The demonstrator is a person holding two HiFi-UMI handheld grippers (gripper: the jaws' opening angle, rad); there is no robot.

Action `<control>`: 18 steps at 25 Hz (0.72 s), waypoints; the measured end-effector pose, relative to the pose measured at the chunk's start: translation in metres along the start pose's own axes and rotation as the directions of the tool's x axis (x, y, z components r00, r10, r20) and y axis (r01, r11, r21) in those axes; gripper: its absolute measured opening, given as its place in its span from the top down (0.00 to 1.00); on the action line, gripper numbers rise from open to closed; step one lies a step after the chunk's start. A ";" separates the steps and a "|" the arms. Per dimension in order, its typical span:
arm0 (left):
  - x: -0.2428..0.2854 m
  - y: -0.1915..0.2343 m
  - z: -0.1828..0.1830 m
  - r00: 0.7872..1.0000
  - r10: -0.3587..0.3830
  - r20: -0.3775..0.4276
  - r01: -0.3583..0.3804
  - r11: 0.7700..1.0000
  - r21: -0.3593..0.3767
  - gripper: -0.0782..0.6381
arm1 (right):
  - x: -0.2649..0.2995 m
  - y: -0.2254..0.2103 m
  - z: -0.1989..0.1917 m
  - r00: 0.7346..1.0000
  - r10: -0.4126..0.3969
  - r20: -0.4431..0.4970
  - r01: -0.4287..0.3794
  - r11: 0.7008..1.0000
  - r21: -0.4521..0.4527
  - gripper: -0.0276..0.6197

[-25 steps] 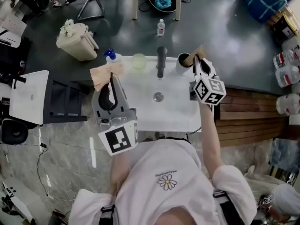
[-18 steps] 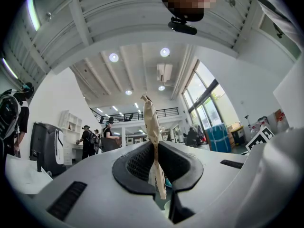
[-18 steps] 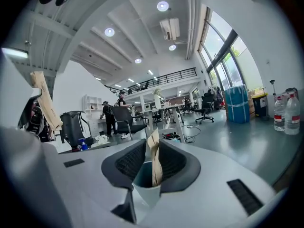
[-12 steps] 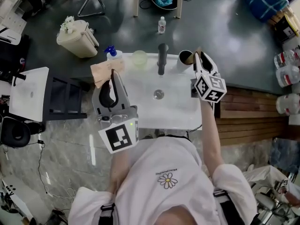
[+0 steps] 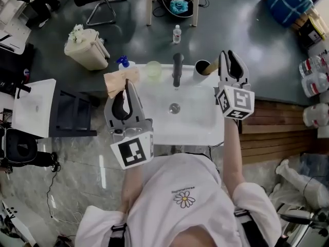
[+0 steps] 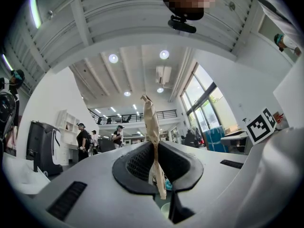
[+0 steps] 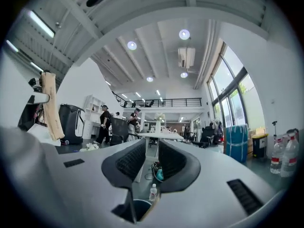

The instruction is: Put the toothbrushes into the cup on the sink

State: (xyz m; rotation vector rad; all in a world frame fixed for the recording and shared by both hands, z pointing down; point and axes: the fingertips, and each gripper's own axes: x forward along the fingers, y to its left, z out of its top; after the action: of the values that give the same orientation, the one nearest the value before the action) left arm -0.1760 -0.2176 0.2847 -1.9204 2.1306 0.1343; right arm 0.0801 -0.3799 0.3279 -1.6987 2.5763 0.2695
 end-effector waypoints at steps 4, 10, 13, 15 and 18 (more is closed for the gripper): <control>0.001 -0.004 0.007 1.000 -0.012 0.012 0.012 1.000 -0.008 0.84 | -0.022 0.013 0.045 0.994 0.008 0.113 -0.002 0.999 -0.051 0.88; 0.002 -0.008 0.012 0.999 -0.029 0.032 0.030 0.999 -0.015 0.84 | -0.060 0.041 0.079 0.977 0.014 0.213 0.000 0.998 -0.062 0.93; 0.000 -0.008 0.013 0.999 -0.034 0.031 0.035 0.999 -0.015 0.84 | -0.078 0.054 0.081 0.976 0.019 0.218 -0.009 0.999 -0.044 0.94; 0.000 -0.008 0.013 0.999 -0.036 0.031 0.036 0.999 -0.014 0.84 | -0.086 0.060 0.077 0.978 0.016 0.206 -0.009 0.999 -0.033 0.94; -0.001 -0.008 0.012 0.999 -0.036 0.035 0.036 0.999 -0.013 0.84 | -0.097 0.068 0.067 0.983 0.021 0.181 -0.017 1.000 -0.021 0.94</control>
State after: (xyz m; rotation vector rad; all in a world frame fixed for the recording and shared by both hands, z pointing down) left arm -0.1661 -0.2142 0.2746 -1.9480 2.0771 0.1740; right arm 0.0526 -0.2549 0.2826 -1.5753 2.4668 0.4297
